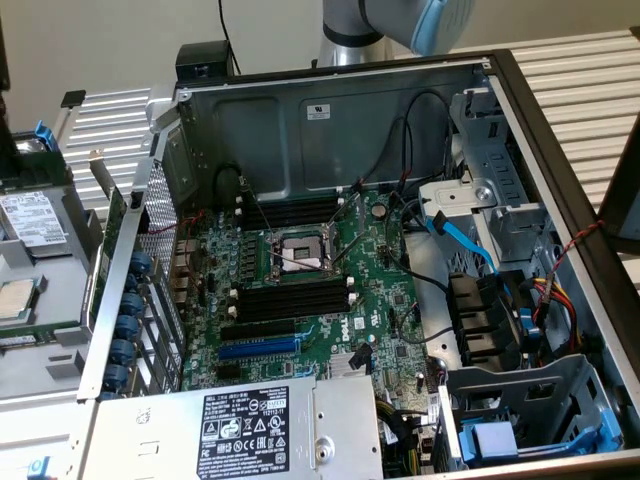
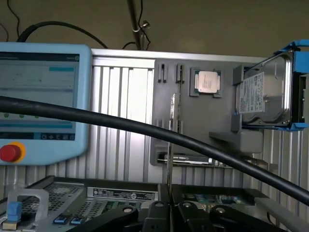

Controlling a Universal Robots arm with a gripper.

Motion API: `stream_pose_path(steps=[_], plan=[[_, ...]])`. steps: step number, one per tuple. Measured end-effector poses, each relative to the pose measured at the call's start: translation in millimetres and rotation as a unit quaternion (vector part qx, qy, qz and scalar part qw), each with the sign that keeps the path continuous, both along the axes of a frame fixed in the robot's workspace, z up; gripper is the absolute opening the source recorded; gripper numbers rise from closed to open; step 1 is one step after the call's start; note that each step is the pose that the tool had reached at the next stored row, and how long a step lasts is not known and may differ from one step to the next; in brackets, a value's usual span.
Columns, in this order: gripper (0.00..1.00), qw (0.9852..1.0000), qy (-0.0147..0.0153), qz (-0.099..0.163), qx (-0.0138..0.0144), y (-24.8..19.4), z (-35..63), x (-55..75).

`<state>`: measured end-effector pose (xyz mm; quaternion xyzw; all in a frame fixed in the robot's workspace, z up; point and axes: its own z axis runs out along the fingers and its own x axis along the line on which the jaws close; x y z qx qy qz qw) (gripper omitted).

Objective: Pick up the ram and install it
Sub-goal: 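Pick up the ram and move it above insertion slot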

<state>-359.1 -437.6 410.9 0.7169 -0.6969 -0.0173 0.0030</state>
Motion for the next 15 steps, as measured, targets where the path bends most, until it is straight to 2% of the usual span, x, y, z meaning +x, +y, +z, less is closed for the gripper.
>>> stream_pose_path(steps=[3, 8, 15], plan=[[0.13, 1.0000, 0.0016, 0.000, -0.0001, -0.1, 7.1, 13.2], [0.13, 1.0000, 0.0061, 0.000, -0.0001, -0.1, 9.6, 34.1], [0.13, 1.0000, 0.0068, 0.000, 0.0000, -0.1, 11.6, 66.3]])
